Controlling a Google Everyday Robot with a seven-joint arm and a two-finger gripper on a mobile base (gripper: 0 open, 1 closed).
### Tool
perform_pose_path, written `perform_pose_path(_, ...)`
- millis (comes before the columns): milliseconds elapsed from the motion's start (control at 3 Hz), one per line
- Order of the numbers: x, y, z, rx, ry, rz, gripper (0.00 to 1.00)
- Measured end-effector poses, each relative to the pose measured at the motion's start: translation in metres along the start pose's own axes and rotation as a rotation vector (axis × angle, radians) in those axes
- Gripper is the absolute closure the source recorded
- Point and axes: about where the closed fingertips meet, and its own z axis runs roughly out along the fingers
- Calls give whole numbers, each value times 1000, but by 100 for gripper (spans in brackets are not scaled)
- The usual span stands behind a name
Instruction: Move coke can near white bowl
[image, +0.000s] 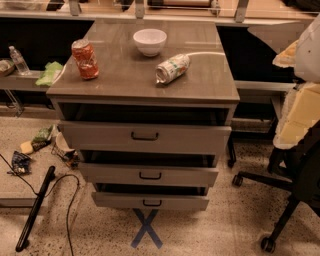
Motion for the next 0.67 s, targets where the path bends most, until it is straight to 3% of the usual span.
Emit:
perform_pose_path(333,-3,-2,2,1,-18,5,0)
perform_pose_path(667,-37,-23,16,5,-201,58,0)
